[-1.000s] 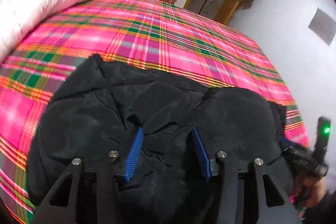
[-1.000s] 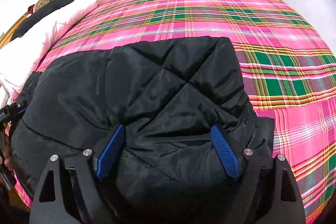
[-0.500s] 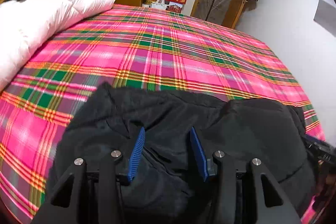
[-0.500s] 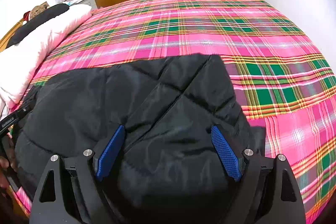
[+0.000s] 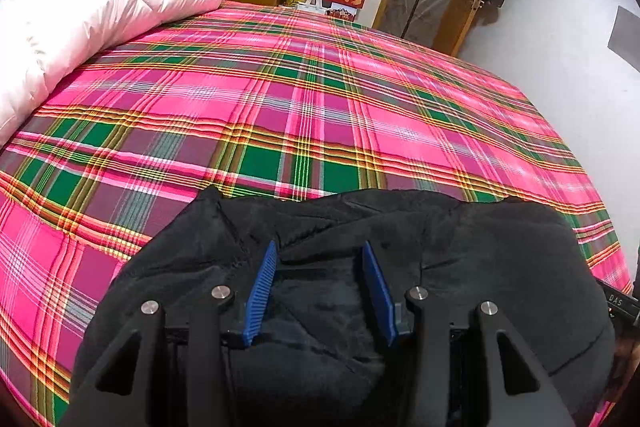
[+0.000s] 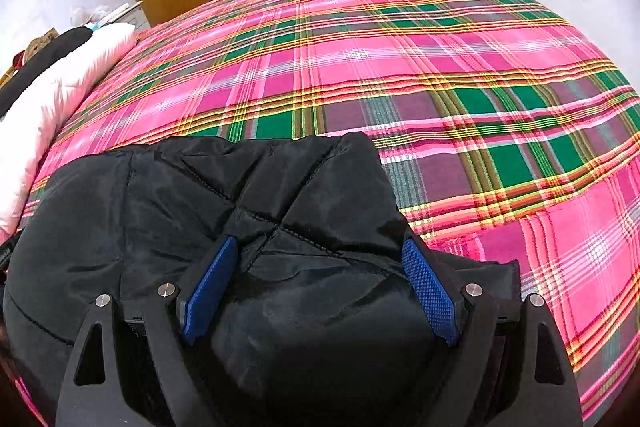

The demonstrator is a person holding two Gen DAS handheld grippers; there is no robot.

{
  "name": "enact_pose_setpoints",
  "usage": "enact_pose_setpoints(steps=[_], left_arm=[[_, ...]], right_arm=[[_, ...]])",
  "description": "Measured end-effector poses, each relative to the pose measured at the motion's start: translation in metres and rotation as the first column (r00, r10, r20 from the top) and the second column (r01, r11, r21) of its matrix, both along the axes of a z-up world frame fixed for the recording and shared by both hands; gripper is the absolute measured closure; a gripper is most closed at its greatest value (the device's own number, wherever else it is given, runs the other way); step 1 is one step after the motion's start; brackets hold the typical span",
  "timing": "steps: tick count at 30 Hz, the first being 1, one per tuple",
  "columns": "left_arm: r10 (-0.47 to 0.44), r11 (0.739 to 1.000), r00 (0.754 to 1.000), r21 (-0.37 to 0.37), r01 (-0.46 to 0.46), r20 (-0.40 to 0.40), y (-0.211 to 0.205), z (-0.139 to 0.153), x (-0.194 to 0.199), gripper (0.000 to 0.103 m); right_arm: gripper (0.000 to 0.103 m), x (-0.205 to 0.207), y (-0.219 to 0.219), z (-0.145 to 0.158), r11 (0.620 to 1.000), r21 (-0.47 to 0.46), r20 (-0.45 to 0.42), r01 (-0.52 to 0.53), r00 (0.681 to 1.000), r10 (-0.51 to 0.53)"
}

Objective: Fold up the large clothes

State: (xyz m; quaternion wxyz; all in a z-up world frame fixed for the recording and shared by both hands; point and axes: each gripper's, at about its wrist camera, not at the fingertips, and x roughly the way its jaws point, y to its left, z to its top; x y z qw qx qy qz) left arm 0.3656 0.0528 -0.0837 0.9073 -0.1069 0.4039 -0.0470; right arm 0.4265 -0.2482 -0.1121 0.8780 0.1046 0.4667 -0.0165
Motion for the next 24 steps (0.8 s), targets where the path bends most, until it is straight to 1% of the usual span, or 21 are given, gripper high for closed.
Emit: enact_pose_setpoints(steps=[17,20,22,24], left_arm=[[0.002,1.000,1.000,-0.003,-0.002,0.003,0.001,-0.003,0.000,0.055],[0.002,1.000,1.000,-0.007,-0.002,-0.001,0.001,-0.001,-0.001,0.055],[0.003,1.000,1.000,-0.001,-0.003,-0.013,-0.001,0.002,-0.001,0.055],[0.009,1.000,1.000,0.009,-0.008,-0.028,-0.001,0.010,-0.002,0.055]], right_arm=[[0.019,0.001,0.001,-0.005,1.000,-0.001,0.005,0.007,1.000,-0.007],[0.019,0.004,0.000,-0.001,1.000,0.014,-0.020,0.002,1.000,-0.002],[0.019,0.006,-0.003,0.006,1.000,0.031,-0.062,-0.001,0.998,0.003],[0.019,0.004,-0.004,0.021,1.000,0.022,-0.098,0.011,0.995,-0.009]])
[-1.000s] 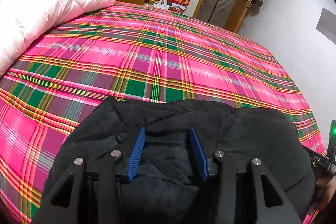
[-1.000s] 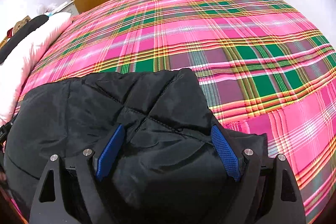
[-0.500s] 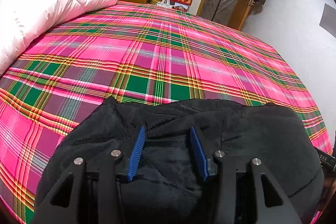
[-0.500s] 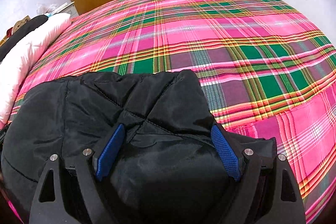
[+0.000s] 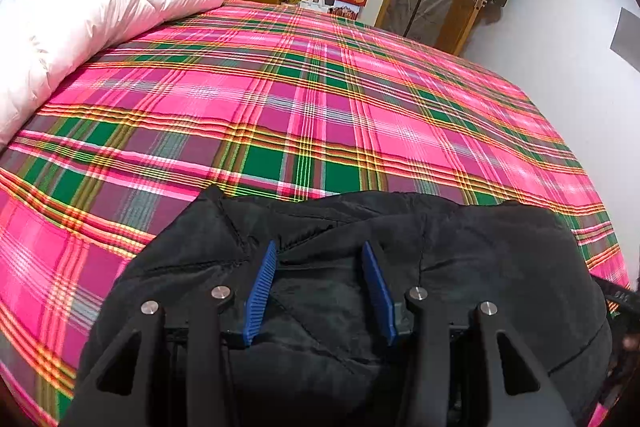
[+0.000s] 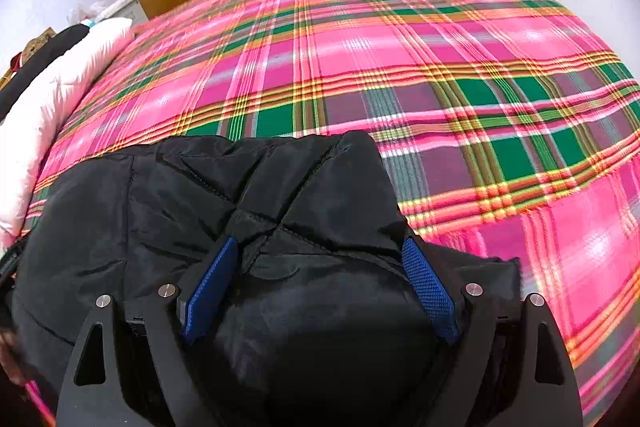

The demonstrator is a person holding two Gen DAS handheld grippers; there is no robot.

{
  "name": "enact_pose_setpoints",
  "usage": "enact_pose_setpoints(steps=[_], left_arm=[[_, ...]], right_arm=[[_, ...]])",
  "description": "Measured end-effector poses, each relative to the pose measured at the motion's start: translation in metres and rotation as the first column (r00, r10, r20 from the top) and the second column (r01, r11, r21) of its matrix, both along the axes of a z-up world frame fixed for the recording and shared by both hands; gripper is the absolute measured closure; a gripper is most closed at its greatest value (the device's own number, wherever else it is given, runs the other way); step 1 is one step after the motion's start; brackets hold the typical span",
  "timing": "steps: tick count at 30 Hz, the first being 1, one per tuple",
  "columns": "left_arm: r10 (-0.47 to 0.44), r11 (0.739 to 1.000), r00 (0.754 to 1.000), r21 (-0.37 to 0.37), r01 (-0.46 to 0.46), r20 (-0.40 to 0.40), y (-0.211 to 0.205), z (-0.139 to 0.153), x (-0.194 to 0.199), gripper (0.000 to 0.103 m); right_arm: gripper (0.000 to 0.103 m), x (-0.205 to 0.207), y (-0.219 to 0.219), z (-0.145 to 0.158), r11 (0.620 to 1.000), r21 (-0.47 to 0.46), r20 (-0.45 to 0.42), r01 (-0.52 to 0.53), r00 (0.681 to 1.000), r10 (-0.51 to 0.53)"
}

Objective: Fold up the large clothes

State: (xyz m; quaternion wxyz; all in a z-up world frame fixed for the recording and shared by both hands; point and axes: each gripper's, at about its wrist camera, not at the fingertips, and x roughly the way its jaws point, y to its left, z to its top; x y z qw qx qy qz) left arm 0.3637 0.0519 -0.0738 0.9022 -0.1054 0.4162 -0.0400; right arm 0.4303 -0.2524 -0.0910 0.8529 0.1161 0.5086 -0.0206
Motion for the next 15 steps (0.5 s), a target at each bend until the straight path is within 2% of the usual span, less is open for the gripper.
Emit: enact_pose_setpoints(steps=[2,4,6,7,10,12,15], left_arm=[[0.020,1.000,1.000,-0.014,-0.020,-0.015,0.001,0.013,-0.003,0.056],[0.027,0.998,1.000,-0.061,-0.028,-0.006,0.003,0.028,-0.010,0.056],[0.010,0.994,1.000,-0.108,-0.007,0.025,0.001,0.045,-0.019,0.056],[-0.005,0.994,0.999,-0.109,0.009,0.043,-0.003,0.052,-0.023,0.055],[-0.083,0.991,0.995,-0.095,0.089,0.062,-0.021,0.058,-0.029,0.055],[-0.127,0.989,0.991,-0.079,0.129,0.031,-0.032,0.048,-0.025,0.055],[-0.143,0.988,0.989,-0.065,0.141,-0.026,-0.037,0.026,-0.015,0.055]], right_arm=[[0.022,-0.012,0.005,0.031,1.000,-0.002,0.061,0.007,0.998,-0.007],[0.022,-0.026,0.020,0.060,1.000,-0.017,0.150,-0.015,0.988,0.017],[0.022,-0.038,0.048,0.082,0.997,-0.015,0.220,-0.080,0.972,0.082],[0.022,-0.039,0.062,0.084,0.993,-0.014,0.227,-0.114,0.967,0.114],[0.024,-0.031,0.102,0.071,0.976,-0.014,0.199,-0.216,0.956,0.214],[0.041,-0.013,0.119,0.044,0.970,-0.045,0.125,-0.240,0.962,0.244],[0.041,0.008,0.114,0.017,0.973,-0.021,0.078,-0.229,0.970,0.230]])
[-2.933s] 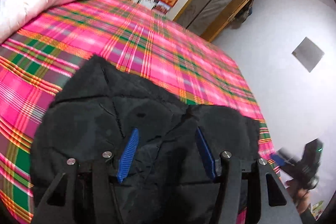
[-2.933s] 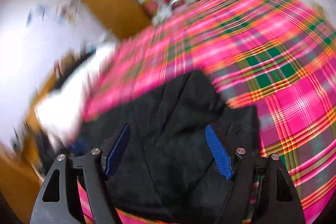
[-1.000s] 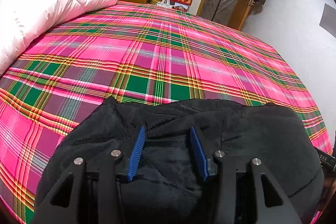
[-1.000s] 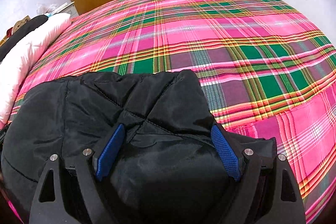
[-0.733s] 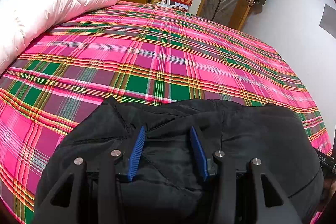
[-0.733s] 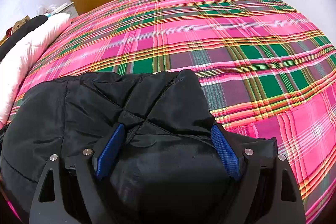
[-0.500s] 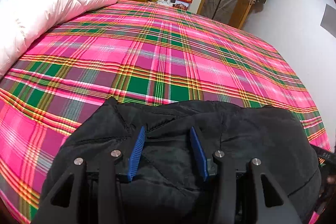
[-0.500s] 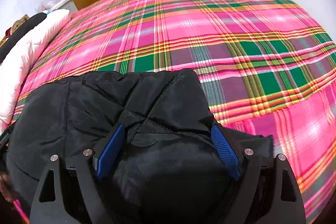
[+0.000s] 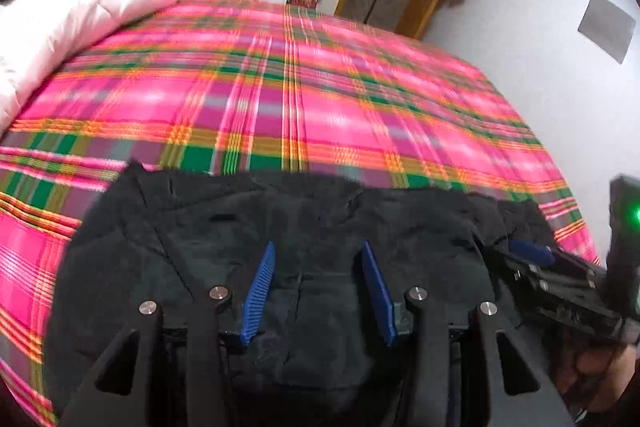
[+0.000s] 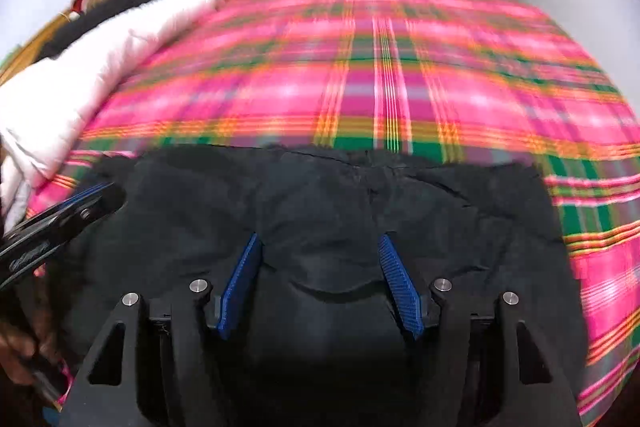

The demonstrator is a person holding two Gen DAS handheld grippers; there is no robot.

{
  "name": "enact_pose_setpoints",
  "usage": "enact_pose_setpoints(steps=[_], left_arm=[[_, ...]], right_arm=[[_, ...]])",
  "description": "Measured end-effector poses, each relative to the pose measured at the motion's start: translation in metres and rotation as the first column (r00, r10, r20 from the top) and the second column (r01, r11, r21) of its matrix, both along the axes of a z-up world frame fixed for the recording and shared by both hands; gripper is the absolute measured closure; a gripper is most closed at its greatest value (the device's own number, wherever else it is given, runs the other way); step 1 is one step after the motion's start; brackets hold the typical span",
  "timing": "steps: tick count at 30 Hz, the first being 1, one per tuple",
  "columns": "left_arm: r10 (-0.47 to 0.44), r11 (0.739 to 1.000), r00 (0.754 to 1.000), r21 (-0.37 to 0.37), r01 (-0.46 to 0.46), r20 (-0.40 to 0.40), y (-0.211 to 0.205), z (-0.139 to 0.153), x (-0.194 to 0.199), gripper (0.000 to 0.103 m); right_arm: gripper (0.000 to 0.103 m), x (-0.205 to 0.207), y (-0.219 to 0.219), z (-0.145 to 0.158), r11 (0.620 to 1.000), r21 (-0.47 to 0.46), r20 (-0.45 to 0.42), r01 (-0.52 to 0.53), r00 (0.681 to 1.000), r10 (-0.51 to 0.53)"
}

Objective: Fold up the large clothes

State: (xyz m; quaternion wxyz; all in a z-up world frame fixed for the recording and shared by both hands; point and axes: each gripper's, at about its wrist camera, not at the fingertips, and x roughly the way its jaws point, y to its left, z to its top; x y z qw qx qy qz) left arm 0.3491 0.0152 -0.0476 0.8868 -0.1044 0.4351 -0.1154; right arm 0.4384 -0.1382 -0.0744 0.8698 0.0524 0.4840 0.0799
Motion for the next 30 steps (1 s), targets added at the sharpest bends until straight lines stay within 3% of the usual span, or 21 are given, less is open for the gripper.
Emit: enact_pose_setpoints(steps=[4,12,15,20,23,26,30], left_arm=[[-0.004,1.000,1.000,0.006,0.004,0.010,-0.001,-0.009,0.010,0.055],[-0.003,0.999,1.000,0.039,0.002,0.018,-0.007,-0.018,0.013,0.055],[-0.001,0.999,1.000,0.047,0.000,0.013,-0.006,-0.013,0.008,0.055],[0.088,0.996,0.996,0.016,-0.088,0.035,0.017,0.014,-0.019,0.055],[0.135,0.989,0.989,0.059,-0.138,0.054,0.035,0.017,-0.034,0.055],[0.149,0.976,0.987,0.151,-0.157,0.064,0.046,-0.001,-0.032,0.055],[0.146,0.977,0.984,0.144,-0.159,0.098,0.047,-0.018,-0.022,0.054]], right_arm=[[0.041,0.016,-0.006,-0.015,1.000,0.018,-0.033,-0.005,0.999,0.005],[0.041,0.011,-0.005,-0.022,1.000,0.015,-0.013,-0.005,1.000,0.005],[0.042,0.000,-0.013,0.003,1.000,0.008,-0.002,0.004,1.000,-0.004],[0.042,-0.058,-0.059,0.046,0.995,0.012,0.135,0.095,0.986,-0.096],[0.042,-0.072,-0.095,0.029,0.985,-0.004,0.100,0.174,0.980,-0.173],[0.043,-0.072,-0.121,-0.002,0.975,-0.018,0.071,0.223,0.973,-0.221],[0.045,-0.064,-0.134,-0.020,0.973,0.023,0.082,0.232,0.969,-0.233]])
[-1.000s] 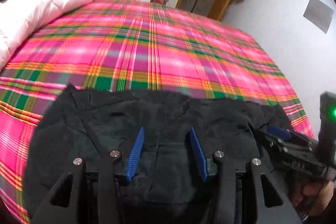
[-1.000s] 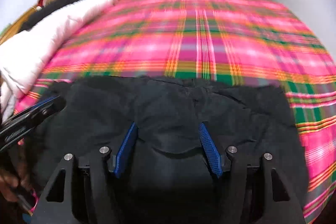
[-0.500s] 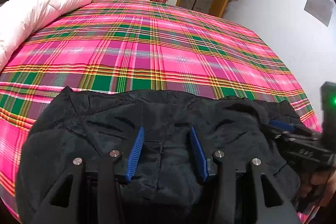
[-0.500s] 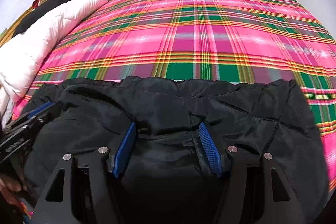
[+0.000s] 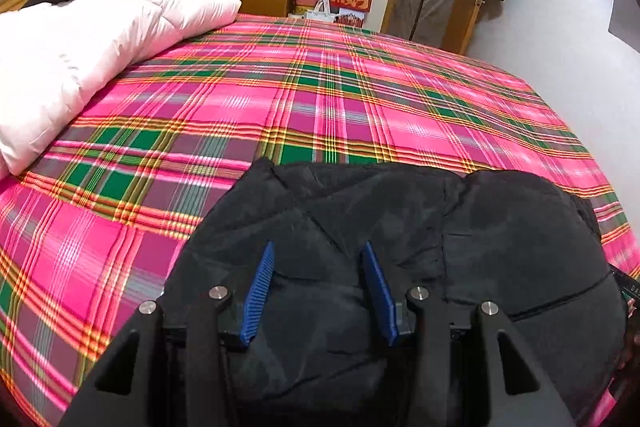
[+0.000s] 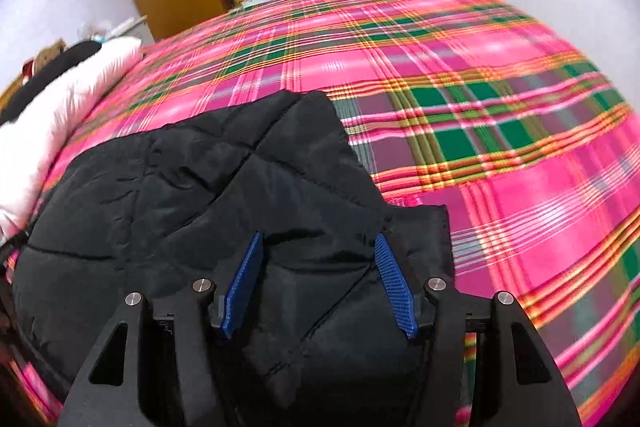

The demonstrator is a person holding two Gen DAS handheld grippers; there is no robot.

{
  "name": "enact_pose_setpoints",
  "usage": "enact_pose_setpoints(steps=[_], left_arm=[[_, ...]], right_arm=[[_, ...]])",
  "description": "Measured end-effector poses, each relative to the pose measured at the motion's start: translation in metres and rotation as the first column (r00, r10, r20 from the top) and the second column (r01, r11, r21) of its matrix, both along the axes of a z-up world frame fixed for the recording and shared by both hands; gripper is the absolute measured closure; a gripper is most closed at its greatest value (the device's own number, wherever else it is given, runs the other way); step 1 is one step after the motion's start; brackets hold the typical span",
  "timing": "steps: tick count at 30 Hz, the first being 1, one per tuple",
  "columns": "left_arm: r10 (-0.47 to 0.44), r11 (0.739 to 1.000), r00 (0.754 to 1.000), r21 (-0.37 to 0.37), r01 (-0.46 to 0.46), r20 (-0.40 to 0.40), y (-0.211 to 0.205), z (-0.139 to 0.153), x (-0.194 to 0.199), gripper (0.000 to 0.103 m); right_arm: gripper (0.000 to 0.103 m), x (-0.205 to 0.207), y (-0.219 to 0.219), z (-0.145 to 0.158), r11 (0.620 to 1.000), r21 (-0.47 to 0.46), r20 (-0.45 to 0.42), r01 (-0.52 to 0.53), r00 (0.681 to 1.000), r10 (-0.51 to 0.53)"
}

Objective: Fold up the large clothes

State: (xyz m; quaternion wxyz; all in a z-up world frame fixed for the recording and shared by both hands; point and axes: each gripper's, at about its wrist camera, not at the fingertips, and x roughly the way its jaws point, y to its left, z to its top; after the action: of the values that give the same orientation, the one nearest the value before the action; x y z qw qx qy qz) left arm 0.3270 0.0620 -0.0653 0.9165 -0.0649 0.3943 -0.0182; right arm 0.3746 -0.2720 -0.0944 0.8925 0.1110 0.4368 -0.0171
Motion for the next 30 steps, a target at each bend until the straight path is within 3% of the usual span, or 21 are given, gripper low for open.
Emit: enact_pose_setpoints(steps=[3,7,10,13,16,19,21,23,30], left_arm=[[-0.010,0.999,1.000,0.050,0.009,0.016,-0.010,-0.008,0.010,0.054],[-0.001,1.000,1.000,0.015,0.001,-0.004,-0.005,-0.008,0.017,0.054],[0.003,1.000,1.000,0.026,-0.003,-0.025,-0.005,0.012,0.015,0.054],[-0.011,1.000,0.999,-0.015,0.012,0.047,0.000,0.038,0.017,0.054],[-0.014,1.000,0.998,0.020,0.013,0.057,0.004,0.039,0.032,0.054],[-0.016,1.000,0.999,0.024,0.017,-0.042,0.009,0.008,0.056,0.054],[-0.020,0.999,0.995,-0.051,0.015,-0.095,0.015,-0.015,0.064,0.054],[-0.013,0.997,0.997,-0.074,0.007,-0.078,0.017,-0.020,0.064,0.053],[-0.007,0.999,0.997,-0.036,0.004,-0.080,0.007,-0.030,0.066,0.053]], right_arm=[[0.045,0.009,0.003,-0.009,1.000,-0.015,0.010,0.000,1.000,0.000],[0.045,0.015,0.004,-0.010,1.000,-0.019,-0.008,0.004,1.000,-0.004],[0.048,0.008,0.006,0.017,0.999,-0.050,-0.004,0.010,1.000,-0.010],[0.049,0.005,0.011,0.047,0.999,-0.034,0.077,-0.006,0.997,0.009],[0.049,0.025,0.019,0.055,0.999,-0.025,0.086,-0.042,0.995,0.044],[0.048,0.057,0.020,0.026,0.996,-0.083,-0.008,-0.044,0.999,0.043],[0.048,0.065,0.009,-0.006,1.000,-0.011,-0.083,-0.027,0.996,0.026],[0.046,0.063,0.000,-0.018,0.999,0.049,-0.068,0.012,0.998,-0.008],[0.045,0.067,0.001,-0.027,0.999,0.038,-0.074,0.008,0.997,-0.005]])
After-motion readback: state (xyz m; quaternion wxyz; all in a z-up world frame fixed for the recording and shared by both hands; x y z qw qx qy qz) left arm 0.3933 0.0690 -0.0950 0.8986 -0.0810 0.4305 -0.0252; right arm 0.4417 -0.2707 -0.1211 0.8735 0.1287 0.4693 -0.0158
